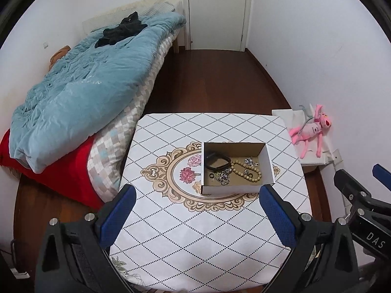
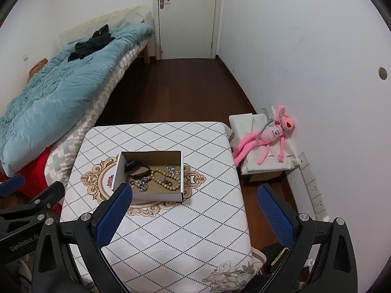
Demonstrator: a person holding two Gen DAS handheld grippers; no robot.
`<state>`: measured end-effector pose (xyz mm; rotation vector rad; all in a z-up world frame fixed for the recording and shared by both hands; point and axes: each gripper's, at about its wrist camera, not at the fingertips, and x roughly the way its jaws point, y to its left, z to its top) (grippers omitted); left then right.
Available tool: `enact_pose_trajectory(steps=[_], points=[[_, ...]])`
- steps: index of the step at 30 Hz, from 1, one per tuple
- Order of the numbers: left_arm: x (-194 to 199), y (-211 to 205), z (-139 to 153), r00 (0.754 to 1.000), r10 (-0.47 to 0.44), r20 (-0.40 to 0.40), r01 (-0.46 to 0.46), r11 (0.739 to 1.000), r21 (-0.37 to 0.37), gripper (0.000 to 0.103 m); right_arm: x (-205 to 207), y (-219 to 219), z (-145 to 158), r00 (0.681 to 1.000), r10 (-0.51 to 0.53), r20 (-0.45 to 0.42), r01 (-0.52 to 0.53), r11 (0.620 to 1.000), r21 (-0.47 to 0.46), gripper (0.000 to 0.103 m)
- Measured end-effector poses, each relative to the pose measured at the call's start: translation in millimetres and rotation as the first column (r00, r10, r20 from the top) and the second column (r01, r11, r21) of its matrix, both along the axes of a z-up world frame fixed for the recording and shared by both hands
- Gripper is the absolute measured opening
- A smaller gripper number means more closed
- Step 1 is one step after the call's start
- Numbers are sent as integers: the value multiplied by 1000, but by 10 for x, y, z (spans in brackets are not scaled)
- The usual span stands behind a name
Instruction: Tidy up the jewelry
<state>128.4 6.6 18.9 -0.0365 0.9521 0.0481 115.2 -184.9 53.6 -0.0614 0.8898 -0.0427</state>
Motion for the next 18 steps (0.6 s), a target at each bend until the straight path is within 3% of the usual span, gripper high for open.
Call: enact_pose_trajectory(steps=[18], points=[[53, -14, -16, 1000, -2, -17, 2, 1000, 5, 103, 78, -22, -26, 1000, 9, -28, -9, 1000, -2, 103]])
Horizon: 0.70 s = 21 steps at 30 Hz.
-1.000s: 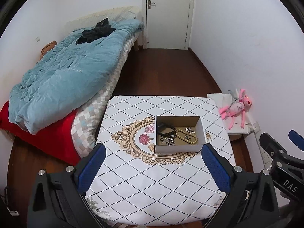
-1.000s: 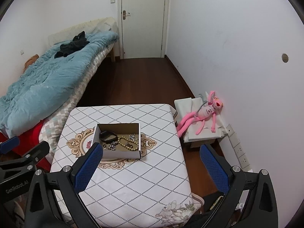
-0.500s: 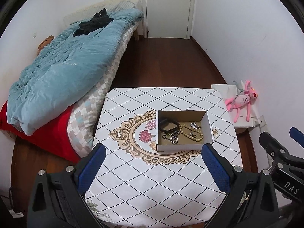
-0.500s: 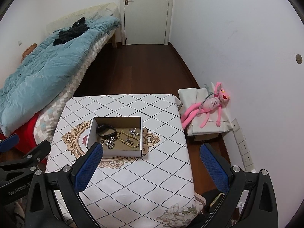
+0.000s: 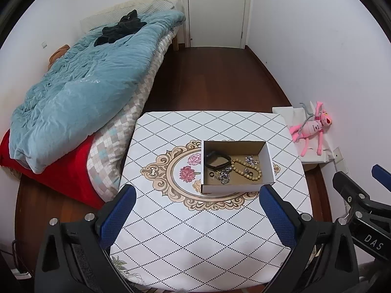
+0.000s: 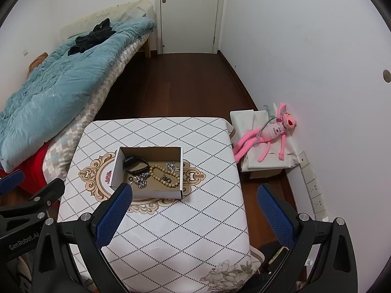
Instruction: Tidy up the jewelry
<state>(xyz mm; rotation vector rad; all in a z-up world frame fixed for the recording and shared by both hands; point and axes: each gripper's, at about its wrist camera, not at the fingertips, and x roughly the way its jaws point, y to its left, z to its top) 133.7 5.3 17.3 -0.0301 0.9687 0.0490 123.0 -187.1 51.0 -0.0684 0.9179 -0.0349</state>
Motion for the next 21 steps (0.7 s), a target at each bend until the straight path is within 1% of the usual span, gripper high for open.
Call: enact_pose_trajectory(steps=[21], points=[[-52, 56, 22, 1000, 12, 1, -12, 1000, -7, 103, -28, 11, -20, 1000, 3, -8, -3, 1000, 0, 103]])
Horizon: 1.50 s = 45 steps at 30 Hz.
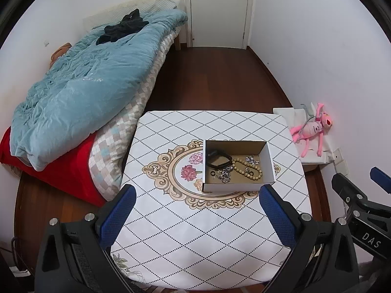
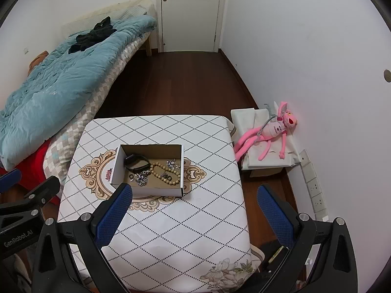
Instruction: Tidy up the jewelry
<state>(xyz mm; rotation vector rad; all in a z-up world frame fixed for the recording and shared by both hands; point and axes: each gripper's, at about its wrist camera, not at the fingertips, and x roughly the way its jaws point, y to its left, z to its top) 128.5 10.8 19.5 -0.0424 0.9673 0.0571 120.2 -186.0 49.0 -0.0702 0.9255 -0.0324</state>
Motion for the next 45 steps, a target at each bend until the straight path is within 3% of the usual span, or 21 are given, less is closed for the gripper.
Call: enact_pose_trajectory(steps=[45], points=[[22, 63, -30, 1000, -4, -15, 4, 1000, 0, 103, -23, 35, -12, 1000, 13, -15, -13, 1000, 3, 103]])
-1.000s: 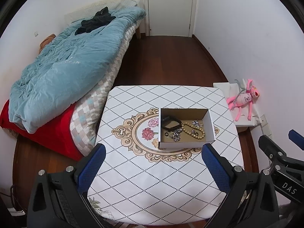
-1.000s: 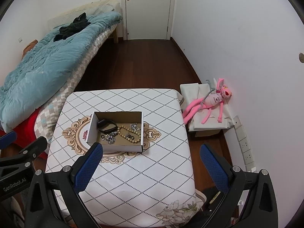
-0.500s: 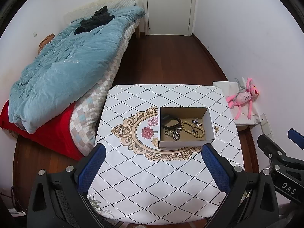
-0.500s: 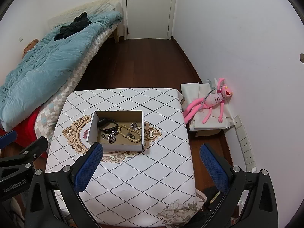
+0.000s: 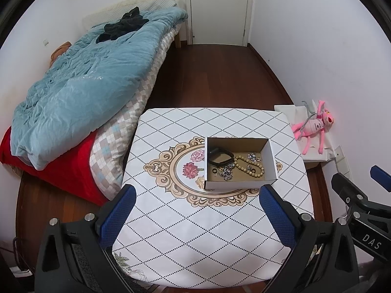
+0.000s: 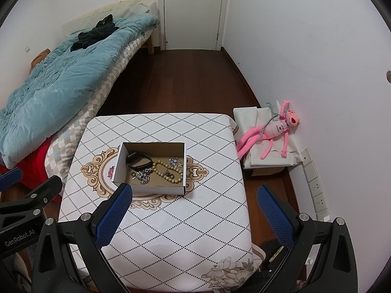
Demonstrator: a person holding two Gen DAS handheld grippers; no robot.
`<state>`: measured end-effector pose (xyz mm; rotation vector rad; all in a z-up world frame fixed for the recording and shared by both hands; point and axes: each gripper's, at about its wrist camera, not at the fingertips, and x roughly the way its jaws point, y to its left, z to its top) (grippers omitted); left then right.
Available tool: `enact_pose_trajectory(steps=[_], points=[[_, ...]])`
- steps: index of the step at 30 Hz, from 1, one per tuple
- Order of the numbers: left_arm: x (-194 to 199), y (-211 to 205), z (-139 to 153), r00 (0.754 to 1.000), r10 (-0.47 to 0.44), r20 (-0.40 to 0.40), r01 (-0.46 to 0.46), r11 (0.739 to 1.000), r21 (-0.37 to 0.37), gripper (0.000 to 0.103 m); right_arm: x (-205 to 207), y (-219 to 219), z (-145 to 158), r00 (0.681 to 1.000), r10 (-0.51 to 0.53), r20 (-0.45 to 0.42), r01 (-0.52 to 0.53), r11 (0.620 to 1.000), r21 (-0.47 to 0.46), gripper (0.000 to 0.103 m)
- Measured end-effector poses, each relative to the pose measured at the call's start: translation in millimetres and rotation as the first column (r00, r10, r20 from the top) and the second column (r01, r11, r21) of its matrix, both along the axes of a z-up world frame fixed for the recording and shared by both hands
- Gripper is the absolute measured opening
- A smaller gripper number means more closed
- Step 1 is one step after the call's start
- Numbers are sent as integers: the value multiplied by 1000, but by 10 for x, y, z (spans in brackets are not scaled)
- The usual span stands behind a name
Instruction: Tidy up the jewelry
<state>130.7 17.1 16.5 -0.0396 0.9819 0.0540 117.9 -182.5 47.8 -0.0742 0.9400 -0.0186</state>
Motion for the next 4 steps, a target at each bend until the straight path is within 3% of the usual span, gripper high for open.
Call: enact_pose_trajectory(steps=[4], points=[[-5, 0, 6, 1000, -2, 6, 2, 1000, -3, 103, 10, -7, -2, 1000, 3, -2, -3, 1000, 1, 103]])
